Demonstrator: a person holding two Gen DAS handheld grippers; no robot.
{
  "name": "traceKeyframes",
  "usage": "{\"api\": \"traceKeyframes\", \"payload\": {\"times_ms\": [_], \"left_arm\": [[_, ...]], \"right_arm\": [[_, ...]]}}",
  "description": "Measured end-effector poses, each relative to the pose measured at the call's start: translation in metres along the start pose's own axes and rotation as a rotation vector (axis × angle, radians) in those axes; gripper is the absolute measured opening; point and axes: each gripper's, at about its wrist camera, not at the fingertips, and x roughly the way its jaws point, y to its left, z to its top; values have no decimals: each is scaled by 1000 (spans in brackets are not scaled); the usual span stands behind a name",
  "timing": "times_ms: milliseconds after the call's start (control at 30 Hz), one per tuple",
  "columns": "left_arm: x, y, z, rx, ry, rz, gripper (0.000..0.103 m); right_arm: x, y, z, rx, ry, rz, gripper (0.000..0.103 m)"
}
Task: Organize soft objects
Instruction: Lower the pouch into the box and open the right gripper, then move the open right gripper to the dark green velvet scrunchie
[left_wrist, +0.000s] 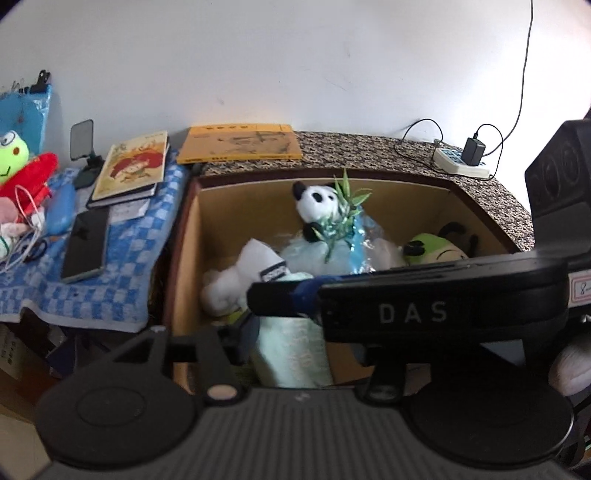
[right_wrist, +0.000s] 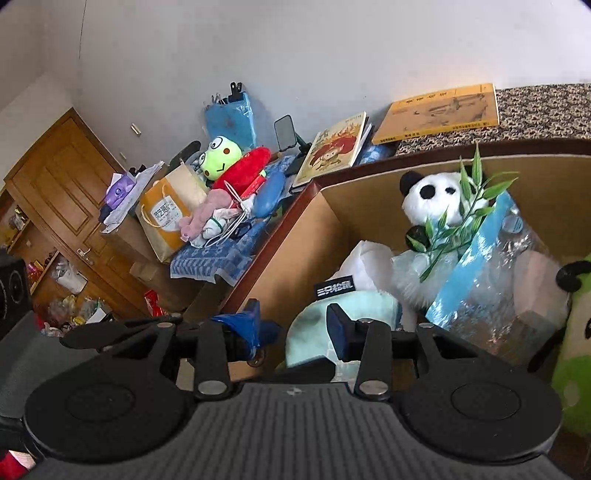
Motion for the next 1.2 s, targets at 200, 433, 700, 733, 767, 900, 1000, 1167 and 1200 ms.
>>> {"api": "traceKeyframes", "payload": {"times_ms": [200, 433, 700, 733, 767, 900, 1000, 1167, 1200], "left_arm": [[-6, 1, 3, 24, -20, 7, 56], [-10, -21, 9, 84, -58, -27, 59], [-5, -64, 15, 176, -46, -102, 60], [-5, -70, 15, 189, -44, -109, 61], [-4, -76, 15, 201, -41, -116, 61], [-2, -99, 17, 235, -29, -131, 62], [-1, -114, 19, 250, -14, -148, 62], [4, -139, 22, 278, 9, -180, 62], [5, -144, 23, 281, 9, -185, 62]], "right_arm": [[-2, 1, -1, 41, -2, -2, 25], [-27, 3, -3, 37, -68, -56, 25], [-67, -9, -14, 53, -161, -164, 25], [-72, -12, -16, 60, -170, -175, 25], [-78, -15, -18, 68, -181, -186, 25], [-100, -28, -23, 101, -220, -219, 25], [-116, -39, -25, 124, -250, -239, 25], [-141, -56, -28, 160, -277, -265, 25], [-146, -59, -29, 159, -279, -272, 25]]}}
